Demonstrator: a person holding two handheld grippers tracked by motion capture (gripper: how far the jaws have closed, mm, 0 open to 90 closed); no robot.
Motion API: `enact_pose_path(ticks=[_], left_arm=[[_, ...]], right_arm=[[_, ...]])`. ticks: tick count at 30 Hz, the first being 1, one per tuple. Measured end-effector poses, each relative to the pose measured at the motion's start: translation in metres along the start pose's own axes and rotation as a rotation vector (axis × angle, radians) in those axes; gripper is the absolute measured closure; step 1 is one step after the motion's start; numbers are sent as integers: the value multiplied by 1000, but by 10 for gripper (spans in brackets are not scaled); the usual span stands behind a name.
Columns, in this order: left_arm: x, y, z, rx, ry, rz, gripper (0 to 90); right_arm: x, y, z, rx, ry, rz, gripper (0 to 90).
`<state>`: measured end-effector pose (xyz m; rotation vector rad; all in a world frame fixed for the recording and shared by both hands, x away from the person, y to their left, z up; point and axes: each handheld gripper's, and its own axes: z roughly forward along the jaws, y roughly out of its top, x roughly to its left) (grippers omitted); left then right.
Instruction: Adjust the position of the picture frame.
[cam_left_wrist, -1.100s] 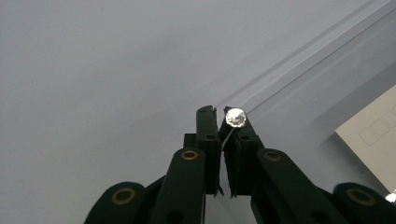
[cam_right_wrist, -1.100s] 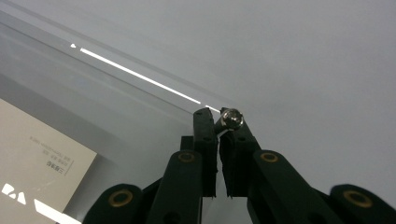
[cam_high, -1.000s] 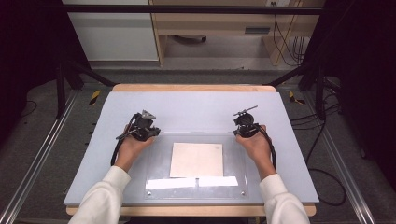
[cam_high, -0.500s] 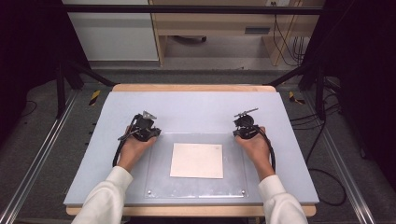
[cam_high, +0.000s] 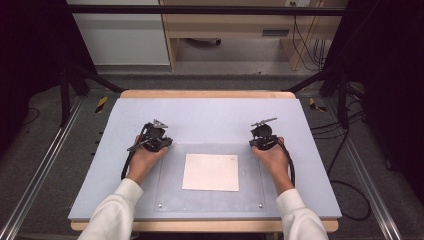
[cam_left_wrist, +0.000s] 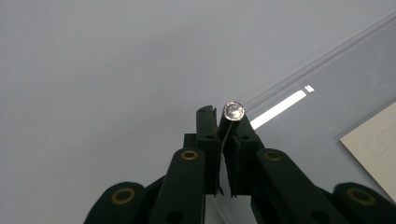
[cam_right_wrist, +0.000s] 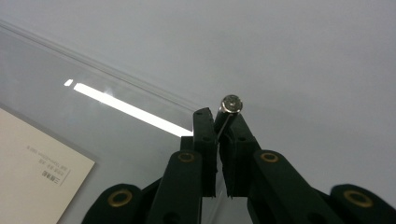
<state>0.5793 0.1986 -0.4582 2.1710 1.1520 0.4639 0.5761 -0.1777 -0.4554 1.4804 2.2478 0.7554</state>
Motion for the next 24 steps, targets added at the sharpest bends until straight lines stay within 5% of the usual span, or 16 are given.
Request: enact_pose_path(ticks=[13,21,24], left_arm=[[-7,-3,-1,-16,67,-11,829],[-13,-6,-17,-156,151,-95,449],[-14,-7,-21,-184,151,-112,352]], right_arm=[[0,-5,-3,-59,1,36,793],[7,-11,-15,-190,-81,24,504],[8,-12,-17,-220,-89,22,428]])
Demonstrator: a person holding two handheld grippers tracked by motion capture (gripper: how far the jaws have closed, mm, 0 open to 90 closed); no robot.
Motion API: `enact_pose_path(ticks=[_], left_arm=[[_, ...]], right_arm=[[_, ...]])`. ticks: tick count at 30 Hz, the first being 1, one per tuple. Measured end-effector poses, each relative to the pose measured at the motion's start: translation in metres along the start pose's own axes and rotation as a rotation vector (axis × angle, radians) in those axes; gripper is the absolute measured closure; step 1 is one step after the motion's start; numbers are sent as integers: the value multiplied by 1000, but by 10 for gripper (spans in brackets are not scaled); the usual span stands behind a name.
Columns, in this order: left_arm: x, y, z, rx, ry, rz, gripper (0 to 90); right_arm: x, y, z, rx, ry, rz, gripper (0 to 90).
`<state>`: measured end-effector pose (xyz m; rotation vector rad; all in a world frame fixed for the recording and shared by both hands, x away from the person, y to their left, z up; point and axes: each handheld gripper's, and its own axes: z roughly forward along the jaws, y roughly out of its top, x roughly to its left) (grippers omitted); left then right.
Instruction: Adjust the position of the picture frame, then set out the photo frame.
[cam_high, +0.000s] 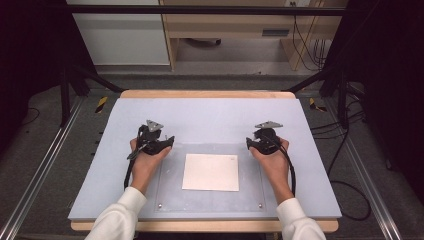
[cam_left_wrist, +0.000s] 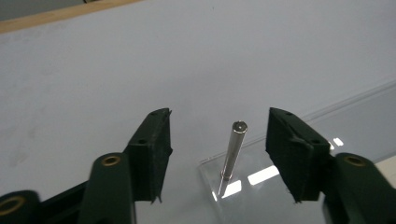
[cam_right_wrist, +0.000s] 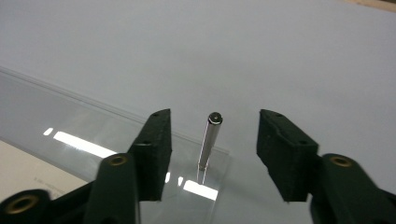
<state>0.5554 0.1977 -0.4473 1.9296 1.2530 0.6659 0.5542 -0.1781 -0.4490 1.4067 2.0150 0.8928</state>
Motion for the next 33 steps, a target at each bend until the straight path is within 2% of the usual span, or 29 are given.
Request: enact_pose_path(ticks=[1,2,4,6,7,9,11,13,16,18,22,23,24,33], left_arm=[[-1,0,-1,-8,-2,-7,352],[-3,-1,-4,-27,10,-14,259],[-6,-1,-7,-60,24,-20,199],[-8,0,-9,-82,20,-36,123],[-9,1,-10,-90,20,-31,105],[-11,1,-11,-105,15,-25,68],[-13,1,-11,-119,2,-10,67],[-13,1,-10,-116,0,-7,74],[-13,-2,-8,-102,-1,-11,99],[-13,-4,-8,-105,7,-24,155],[-14,-7,-8,-99,21,-19,275],[-14,-7,-8,-99,21,-19,314],[-14,-8,-9,-103,27,-14,335],[-13,-10,-11,-120,35,-3,445]], right_arm=[[1,-1,-1,-21,-2,-2,401],[2,-2,-4,-52,-2,-12,341],[4,-4,-5,-80,-19,-27,273],[6,-5,-8,-118,-25,-34,226],[6,-5,-9,-128,-31,-39,197],[5,-5,-10,-152,-24,-41,172],[5,-4,-13,-172,-39,-57,184],[5,-4,-14,-183,-31,-71,240],[5,-6,-14,-169,-47,-80,334],[5,-8,-13,-170,-56,-80,387],[4,-11,-12,-163,-65,-85,499],[4,-11,-12,-163,-65,-85,499],[5,-12,-13,-170,-72,-95,555],[2,-16,-11,-159,-48,-95,685]])
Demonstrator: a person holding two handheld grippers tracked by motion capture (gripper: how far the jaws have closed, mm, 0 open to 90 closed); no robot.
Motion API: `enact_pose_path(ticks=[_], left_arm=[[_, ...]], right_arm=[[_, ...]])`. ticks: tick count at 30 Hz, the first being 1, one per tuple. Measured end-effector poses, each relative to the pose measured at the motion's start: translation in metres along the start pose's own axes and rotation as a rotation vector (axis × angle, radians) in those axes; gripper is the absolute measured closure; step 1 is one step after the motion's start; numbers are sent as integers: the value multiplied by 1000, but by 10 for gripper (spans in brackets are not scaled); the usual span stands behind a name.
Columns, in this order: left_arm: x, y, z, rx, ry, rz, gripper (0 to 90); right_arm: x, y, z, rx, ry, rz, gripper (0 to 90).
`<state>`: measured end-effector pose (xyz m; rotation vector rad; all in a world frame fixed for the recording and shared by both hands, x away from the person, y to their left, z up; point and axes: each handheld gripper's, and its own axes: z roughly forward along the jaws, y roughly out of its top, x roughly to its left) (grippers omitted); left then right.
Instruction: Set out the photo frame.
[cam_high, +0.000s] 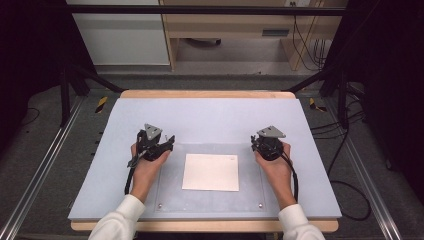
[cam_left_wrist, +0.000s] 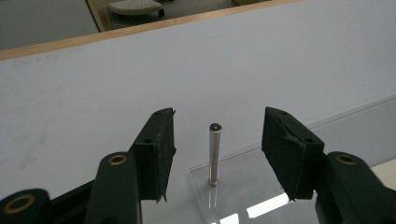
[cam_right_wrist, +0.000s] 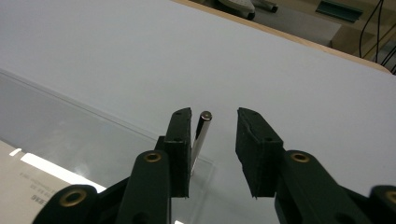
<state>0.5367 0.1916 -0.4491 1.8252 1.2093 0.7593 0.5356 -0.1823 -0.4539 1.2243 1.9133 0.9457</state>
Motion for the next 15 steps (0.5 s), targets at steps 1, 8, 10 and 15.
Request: enact_pose_path(ticks=[1,8,10,15], left_arm=[[0,0,0,-1,1,2,460],[2,-2,2,1,3,1,527],[2,-2,2,8,2,8,557],[2,-2,4,12,2,5,618]], right_arm=[[0,0,0,4,2,-7,702],[2,1,4,3,20,-6,775],[3,2,6,6,25,0,806],[2,3,6,7,30,2,829]])
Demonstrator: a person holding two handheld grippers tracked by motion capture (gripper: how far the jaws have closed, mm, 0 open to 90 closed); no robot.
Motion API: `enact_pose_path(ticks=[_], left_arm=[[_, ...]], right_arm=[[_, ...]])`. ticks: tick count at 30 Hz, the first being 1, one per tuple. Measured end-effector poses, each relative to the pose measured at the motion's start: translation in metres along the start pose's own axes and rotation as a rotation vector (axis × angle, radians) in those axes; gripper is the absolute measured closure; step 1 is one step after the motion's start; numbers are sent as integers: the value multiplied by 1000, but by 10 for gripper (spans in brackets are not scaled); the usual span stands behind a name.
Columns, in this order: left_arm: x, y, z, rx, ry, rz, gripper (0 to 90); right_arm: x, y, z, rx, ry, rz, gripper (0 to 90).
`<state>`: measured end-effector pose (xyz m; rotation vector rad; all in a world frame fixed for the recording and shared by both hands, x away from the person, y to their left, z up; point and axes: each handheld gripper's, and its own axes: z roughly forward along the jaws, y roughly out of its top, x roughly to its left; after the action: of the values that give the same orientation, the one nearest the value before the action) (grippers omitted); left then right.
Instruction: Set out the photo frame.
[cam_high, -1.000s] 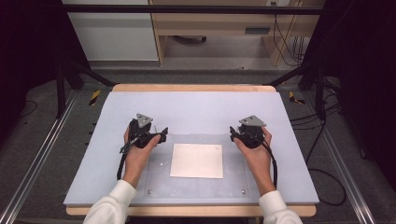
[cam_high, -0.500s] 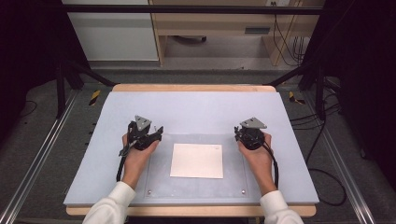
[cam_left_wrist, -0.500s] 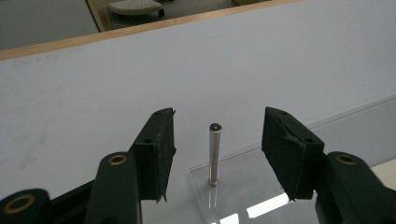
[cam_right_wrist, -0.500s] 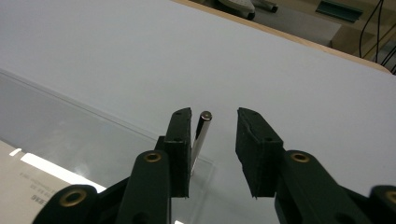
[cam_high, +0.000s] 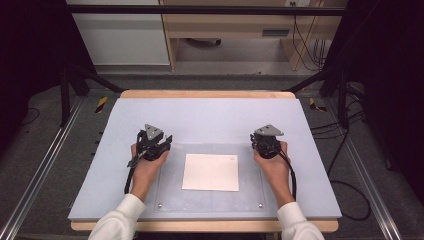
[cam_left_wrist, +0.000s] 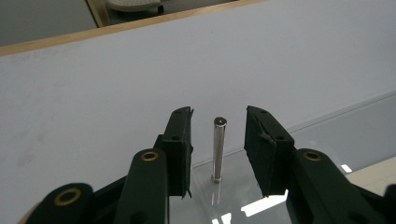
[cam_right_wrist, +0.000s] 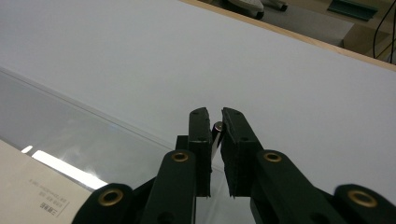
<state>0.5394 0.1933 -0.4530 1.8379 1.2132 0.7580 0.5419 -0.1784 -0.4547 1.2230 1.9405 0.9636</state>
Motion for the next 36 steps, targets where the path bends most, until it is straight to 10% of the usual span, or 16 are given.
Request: enact_pose_path(ticks=[12,36], left_arm=[[-1,1,9,24,5,15,831],[12,21,17,170,-74,6,850]], right_arm=[[-1,1,0,4,5,13,836],[-10,25,7,181,73,86,862]])
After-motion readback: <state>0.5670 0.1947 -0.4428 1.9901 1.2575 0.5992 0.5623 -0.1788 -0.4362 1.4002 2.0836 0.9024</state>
